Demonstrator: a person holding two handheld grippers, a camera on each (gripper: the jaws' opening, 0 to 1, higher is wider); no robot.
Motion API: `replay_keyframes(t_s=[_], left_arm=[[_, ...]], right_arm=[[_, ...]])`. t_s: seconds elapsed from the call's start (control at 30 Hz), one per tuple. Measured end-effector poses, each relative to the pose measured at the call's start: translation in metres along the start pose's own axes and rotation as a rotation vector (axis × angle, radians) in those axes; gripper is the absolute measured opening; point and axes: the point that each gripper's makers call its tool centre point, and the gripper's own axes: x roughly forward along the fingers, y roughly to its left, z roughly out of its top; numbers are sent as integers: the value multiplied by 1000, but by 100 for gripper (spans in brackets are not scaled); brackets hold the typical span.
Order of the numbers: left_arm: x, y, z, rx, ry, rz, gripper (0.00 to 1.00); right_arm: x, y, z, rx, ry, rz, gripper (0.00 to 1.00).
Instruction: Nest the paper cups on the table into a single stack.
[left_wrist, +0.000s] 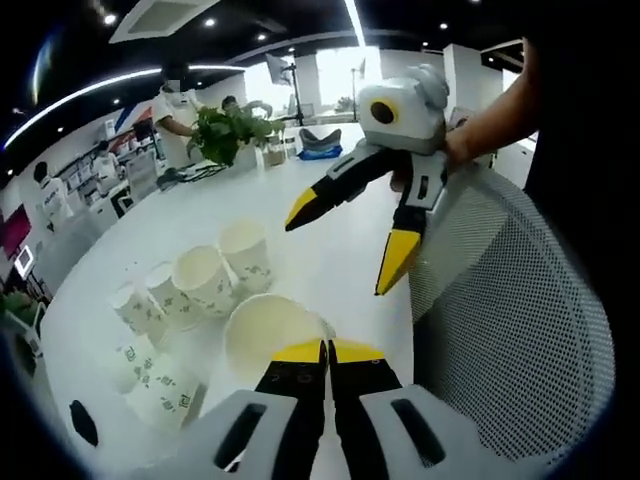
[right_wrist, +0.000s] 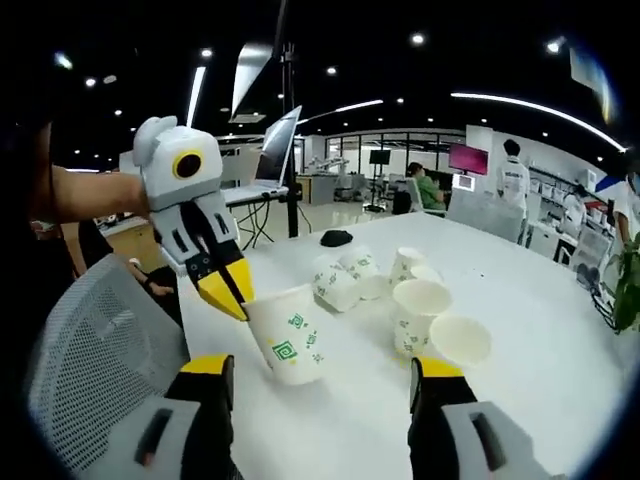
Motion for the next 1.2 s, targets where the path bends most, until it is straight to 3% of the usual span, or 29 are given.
replay_keyframes(t_s=[0.13,0.3,0.43,0.87,1.2], left_arm=[[5,2,-3,71,56,-14,0],[11,2,1,114,81,-35,0],[16,1,-7,193,150,-62,0],[28,-4,-16,246,219,-112,0],[31,3,-19,256,251,-95,0]], right_arm=[[-2,-4,-2,13,-7,-34,79],[-5,-7,-4,26,-7,-64,83],[-5,-11,0,32,-22,-90,86],[-7,-13,-1,57,-25,-107,85],[-8,-12,0,61,-22,-110,84]])
